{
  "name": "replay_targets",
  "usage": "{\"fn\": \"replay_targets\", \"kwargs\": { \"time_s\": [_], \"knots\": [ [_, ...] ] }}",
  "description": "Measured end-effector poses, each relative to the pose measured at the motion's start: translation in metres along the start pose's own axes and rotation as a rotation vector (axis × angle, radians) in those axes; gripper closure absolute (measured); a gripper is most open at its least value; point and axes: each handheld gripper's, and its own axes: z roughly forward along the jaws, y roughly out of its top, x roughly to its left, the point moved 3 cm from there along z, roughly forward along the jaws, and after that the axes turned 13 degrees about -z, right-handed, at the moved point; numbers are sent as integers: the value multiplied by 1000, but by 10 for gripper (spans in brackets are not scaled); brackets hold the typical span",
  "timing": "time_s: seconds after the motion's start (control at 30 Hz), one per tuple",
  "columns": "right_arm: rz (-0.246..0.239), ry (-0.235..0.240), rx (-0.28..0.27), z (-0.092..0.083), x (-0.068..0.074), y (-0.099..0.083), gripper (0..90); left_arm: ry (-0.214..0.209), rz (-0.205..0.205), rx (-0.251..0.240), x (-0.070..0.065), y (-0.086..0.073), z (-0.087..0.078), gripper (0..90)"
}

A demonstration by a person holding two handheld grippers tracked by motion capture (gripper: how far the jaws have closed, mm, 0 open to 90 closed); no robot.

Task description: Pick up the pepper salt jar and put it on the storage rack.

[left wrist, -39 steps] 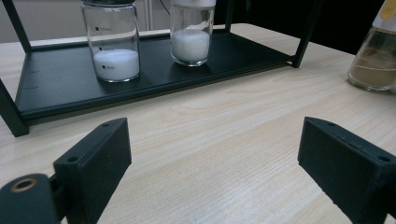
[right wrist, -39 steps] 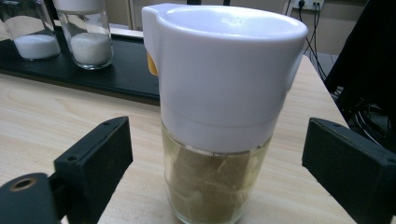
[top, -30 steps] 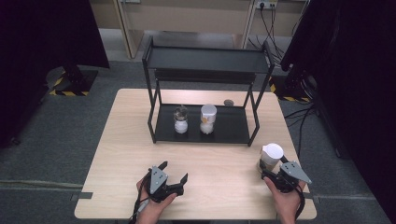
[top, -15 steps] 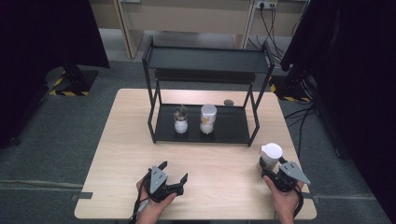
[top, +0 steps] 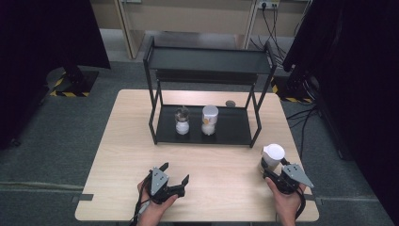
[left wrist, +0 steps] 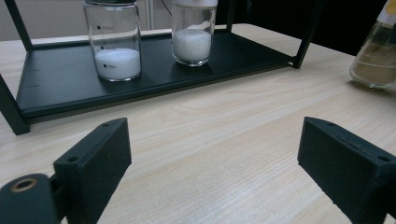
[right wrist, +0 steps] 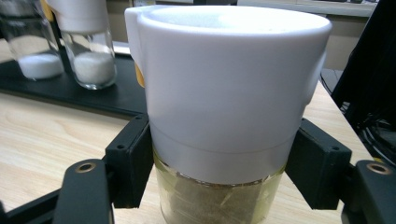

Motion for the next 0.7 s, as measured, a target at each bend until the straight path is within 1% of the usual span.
{"fn": "replay_targets", "kwargs": {
  "time_s": [0.37, 0.7],
  "knots": [
    [10, 34, -48, -6, 11, 13, 309, 0, -1, 1, 0, 0, 0, 92],
    [0, 57, -75, -2, 22, 26, 309, -1, -1, -1, 0, 0, 0, 93]
  ]
}}
